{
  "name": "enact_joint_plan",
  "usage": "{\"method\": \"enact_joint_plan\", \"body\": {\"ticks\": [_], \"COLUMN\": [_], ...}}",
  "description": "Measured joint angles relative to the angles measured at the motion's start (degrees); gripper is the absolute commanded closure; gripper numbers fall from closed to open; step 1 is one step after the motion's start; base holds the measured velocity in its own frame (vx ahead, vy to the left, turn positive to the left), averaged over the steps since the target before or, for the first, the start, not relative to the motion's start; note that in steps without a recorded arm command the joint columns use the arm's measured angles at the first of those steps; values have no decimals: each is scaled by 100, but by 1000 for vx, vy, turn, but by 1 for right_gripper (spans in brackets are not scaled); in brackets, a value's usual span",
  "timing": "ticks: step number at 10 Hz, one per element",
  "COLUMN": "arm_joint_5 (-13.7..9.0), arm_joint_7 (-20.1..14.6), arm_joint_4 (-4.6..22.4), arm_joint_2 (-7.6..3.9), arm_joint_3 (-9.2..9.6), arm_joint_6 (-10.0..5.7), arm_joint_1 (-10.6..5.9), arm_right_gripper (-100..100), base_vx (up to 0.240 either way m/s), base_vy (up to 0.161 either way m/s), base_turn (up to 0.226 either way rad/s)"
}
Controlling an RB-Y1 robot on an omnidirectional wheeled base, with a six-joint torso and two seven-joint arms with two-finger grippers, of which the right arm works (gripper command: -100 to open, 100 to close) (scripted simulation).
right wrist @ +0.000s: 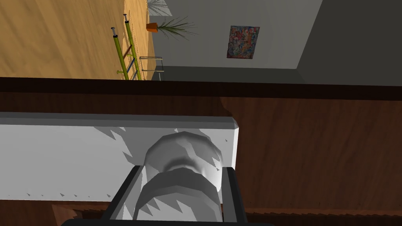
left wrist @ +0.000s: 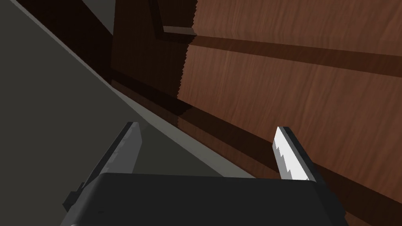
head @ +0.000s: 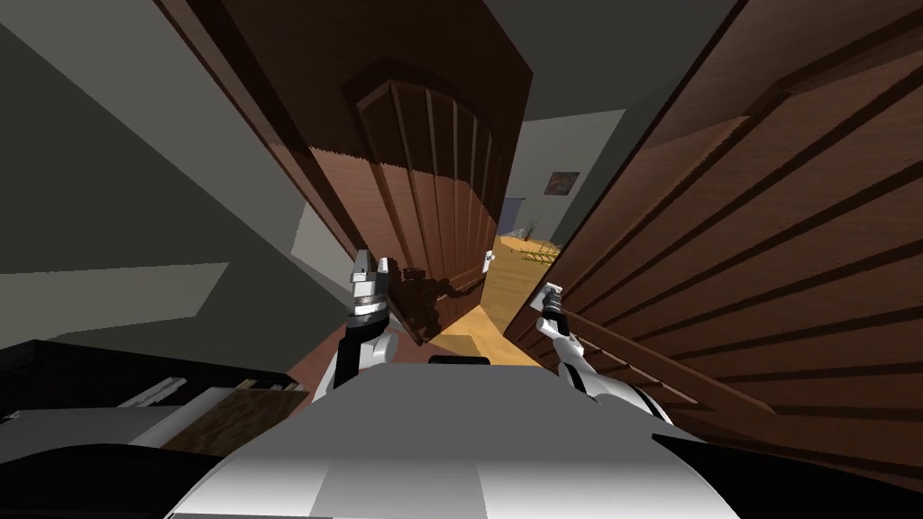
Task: Push the door open
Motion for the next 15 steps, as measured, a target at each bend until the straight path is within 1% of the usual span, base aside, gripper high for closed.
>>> {"method": "enact_joint_plan", "body": {"ticks": [1, 3, 4, 5, 6, 7, 8, 9, 11, 12, 13, 14, 15], "arm_joint_5": [-21, -88, -124, -137, -142, -133, -137, -152, -170, -158, -176, -201, -232], "arm_joint_7": [90, 291, 401, 457, 469, 432, 398, 446, 524, 503, 557, 625, 718], "arm_joint_4": [99, 123, 64, 86, 94, 247, 437, 434, 629, 787, 684, 482, 388], "arm_joint_2": [9, 40, 92, 95, 75, 16, -35, -5, -9, -50, -18, 13, 48], "arm_joint_3": [-98, -345, -478, -531, -549, -526, -552, -612, -718, -705, -758, -810, -910], "arm_joint_6": [-61, -77, -104, -126, -121, -172, -265, -280, -405, -489, -438, -321, -259], "arm_joint_1": [-70, -105, -58, -79, -102, -186, -243, -248, -335, -415, -363, -268, -247], "arm_right_gripper": [100, 100, 100, 100, 100, 100, 100, 100, 100, 100, 100, 100, 100], "base_vx": [31, 51, 33, 9, -1, 6, 10, 27, 13, 10, 6, 15, 31], "base_vy": [-75, -81, -64, -29, -3, -28, -40, -43, -37, -10, -3, -20, -62], "base_turn": [127, 129, 43, 0, -16, 92, 52, 87, 27, -37, -4, 69, 130]}}
